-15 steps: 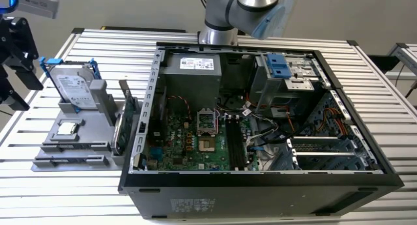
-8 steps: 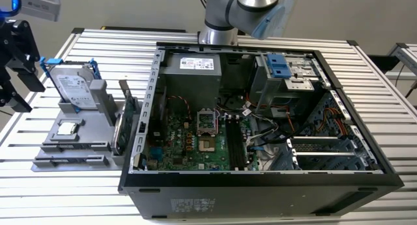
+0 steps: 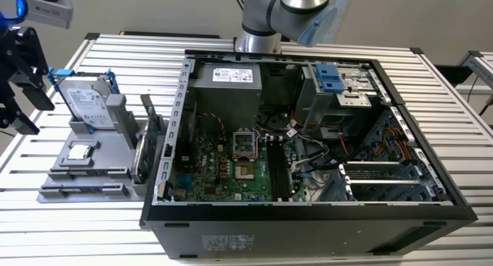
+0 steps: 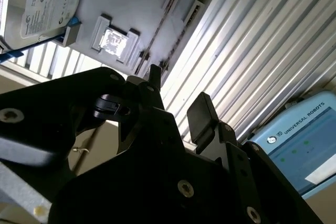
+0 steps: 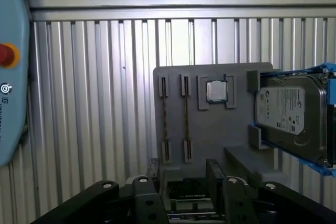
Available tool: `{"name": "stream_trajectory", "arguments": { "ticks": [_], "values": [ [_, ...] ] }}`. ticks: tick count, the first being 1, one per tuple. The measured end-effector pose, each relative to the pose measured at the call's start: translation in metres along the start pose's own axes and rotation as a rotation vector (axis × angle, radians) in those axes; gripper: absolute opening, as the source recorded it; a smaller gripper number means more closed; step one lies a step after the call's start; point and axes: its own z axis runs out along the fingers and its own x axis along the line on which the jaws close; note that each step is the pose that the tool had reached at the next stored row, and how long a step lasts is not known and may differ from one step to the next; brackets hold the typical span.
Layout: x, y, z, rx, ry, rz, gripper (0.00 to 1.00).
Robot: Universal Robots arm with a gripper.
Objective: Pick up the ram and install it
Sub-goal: 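Pick up the ram and move it above insertion slot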
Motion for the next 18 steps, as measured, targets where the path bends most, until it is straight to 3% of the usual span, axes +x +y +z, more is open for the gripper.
{"name": "stream_trajectory", "arguments": {
  "ticks": [18],
  "values": [
    [0.0004, 0.0003, 0.01, -0.0002, 0.0, -0.004, 1.0]
  ]
}}
